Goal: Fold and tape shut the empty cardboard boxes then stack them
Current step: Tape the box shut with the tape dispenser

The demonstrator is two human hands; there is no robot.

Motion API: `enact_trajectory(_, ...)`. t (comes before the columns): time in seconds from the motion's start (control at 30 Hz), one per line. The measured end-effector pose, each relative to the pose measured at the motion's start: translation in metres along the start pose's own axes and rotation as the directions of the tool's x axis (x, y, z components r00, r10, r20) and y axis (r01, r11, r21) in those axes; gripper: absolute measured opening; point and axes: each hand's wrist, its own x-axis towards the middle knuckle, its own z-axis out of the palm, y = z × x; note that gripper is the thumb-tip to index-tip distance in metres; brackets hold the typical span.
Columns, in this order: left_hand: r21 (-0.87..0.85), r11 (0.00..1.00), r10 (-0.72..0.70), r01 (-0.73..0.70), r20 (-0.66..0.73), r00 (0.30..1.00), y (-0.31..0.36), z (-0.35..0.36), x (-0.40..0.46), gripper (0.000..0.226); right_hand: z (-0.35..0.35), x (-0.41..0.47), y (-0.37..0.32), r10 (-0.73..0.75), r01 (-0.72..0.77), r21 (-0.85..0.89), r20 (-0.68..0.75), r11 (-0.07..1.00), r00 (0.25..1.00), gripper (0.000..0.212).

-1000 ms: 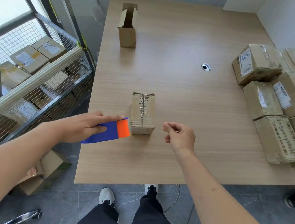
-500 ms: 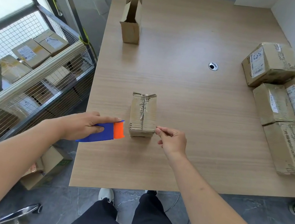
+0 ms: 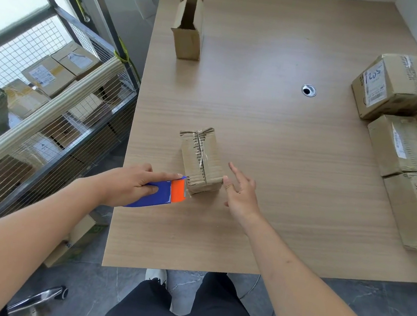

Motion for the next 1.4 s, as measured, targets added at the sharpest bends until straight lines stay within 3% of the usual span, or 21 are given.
enact_trajectory(0.03,0.000,1.000,-0.001,0.001,0.001,1.000,0.001,0.000,-0.001,0.063,-0.002,-0.002,-0.003,-0.061,0.059,-0.038,-0.046,0.998,0.997,0.042)
enact_trajectory(0.1,-0.001,1.000,-0.002,0.002,0.000,1.000,0.002,0.000,0.000,0.063,-0.007,-0.006,-0.010,-0.318,0.287,-0.198,-0.149,0.937,0.936,0.032)
enact_trajectory(0.17,-0.010,1.000,-0.003,0.003,0.000,1.000,0.003,0.000,-0.001,0.063,-0.007,-0.007,-0.016,-0.531,0.488,-0.326,-0.052,0.810,0.846,0.027)
enact_trajectory(0.2,-0.013,1.000,-0.002,0.002,0.000,1.000,0.004,0.001,-0.001,0.063,-0.005,-0.004,-0.016,-0.565,0.538,-0.368,0.042,0.758,0.824,0.031)
enact_trajectory(0.27,-0.019,1.000,-0.003,0.003,0.004,1.000,0.004,0.001,-0.001,0.063,0.000,0.002,-0.018,-0.526,0.540,-0.429,0.163,0.724,0.835,0.035)
enact_trajectory(0.4,-0.067,0.998,-0.021,0.020,-0.011,1.000,0.002,0.006,-0.001,0.063,0.002,0.016,-0.025,-0.464,0.504,-0.482,0.209,0.717,0.861,0.037)
enact_trajectory(0.53,-0.145,0.988,-0.049,0.044,-0.030,0.998,0.002,0.017,-0.004,0.063,-0.003,0.017,-0.029,-0.475,0.555,-0.526,0.293,0.645,0.830,0.035)
enact_trajectory(0.6,-0.178,0.983,-0.055,0.048,-0.037,0.998,0.002,0.020,-0.005,0.062,0.000,0.012,-0.031,-0.497,0.591,-0.567,0.333,0.573,0.801,0.047)
enact_trajectory(0.7,-0.210,0.977,-0.057,0.046,-0.049,0.997,0.003,0.023,-0.006,0.062,0.014,0.003,-0.035,-0.448,0.609,-0.544,0.413,0.577,0.793,0.067)
enact_trajectory(0.83,-0.273,0.961,-0.062,0.045,-0.054,0.997,0.002,0.027,-0.007,0.062,0.030,0.008,-0.015,-0.475,0.621,-0.672,0.426,0.404,0.770,0.062)
enact_trajectory(0.93,-0.365,0.930,-0.071,0.054,-0.033,0.997,-0.006,0.032,-0.016,0.064,0.032,0.013,-0.011,-0.479,0.627,-0.700,0.444,0.343,0.758,0.065)
enact_trajectory(1.4,-0.386,0.913,-0.126,0.132,0.040,0.991,-0.025,0.029,-0.019,0.061,0.033,0.013,-0.014,-0.429,0.616,-0.720,0.470,0.318,0.771,0.072)
